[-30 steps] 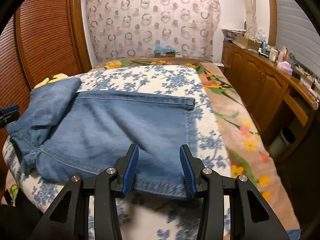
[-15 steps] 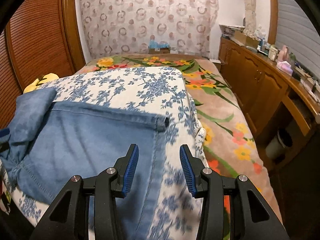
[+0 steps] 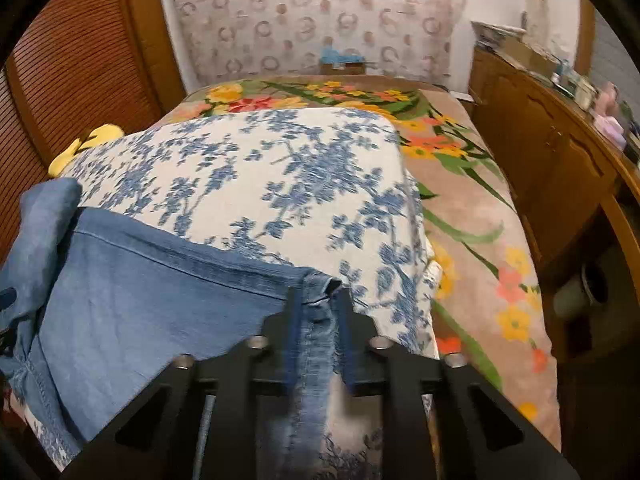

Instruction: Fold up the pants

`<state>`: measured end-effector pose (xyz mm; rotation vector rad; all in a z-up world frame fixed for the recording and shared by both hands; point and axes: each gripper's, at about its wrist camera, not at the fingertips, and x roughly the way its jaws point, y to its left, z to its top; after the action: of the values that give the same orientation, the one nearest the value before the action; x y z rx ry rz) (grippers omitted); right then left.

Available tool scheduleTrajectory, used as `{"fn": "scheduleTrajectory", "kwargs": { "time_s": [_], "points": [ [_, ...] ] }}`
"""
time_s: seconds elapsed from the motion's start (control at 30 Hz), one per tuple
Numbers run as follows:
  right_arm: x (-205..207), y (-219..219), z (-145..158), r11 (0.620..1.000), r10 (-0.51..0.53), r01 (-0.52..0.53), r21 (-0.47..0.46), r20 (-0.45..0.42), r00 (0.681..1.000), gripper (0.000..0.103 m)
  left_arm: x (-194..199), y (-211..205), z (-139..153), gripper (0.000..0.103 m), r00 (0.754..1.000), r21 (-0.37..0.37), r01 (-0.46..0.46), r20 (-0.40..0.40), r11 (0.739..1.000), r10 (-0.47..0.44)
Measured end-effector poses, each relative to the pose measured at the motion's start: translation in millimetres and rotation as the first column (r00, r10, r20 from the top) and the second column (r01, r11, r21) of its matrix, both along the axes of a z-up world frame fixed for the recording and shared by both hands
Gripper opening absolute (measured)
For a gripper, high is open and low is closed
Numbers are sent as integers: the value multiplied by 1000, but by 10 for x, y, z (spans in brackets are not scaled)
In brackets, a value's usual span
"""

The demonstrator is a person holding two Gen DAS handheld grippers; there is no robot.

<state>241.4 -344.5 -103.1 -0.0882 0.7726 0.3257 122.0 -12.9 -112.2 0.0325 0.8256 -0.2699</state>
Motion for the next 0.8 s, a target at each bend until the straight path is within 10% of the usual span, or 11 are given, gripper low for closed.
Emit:
{"fn": "scheduleTrajectory", "kwargs": {
  "time_s": [0.33, 0.5, 0.8],
  "points": [
    [62, 65, 209, 993, -103, 109, -41, 123, 987, 7, -13, 24, -27, 80, 1000, 1, 8, 1, 1000, -8],
    [-124, 1, 193, 989, -135, 142, -41, 135, 982, 37, -11, 28, -48, 80, 1000, 5, 7, 4, 1000, -7],
    [-918, -40, 189, 991, -130, 134, -26, 133, 983, 39, -34, -10, -108, 83, 999, 30, -1, 36, 1000, 0]
  ]
}}
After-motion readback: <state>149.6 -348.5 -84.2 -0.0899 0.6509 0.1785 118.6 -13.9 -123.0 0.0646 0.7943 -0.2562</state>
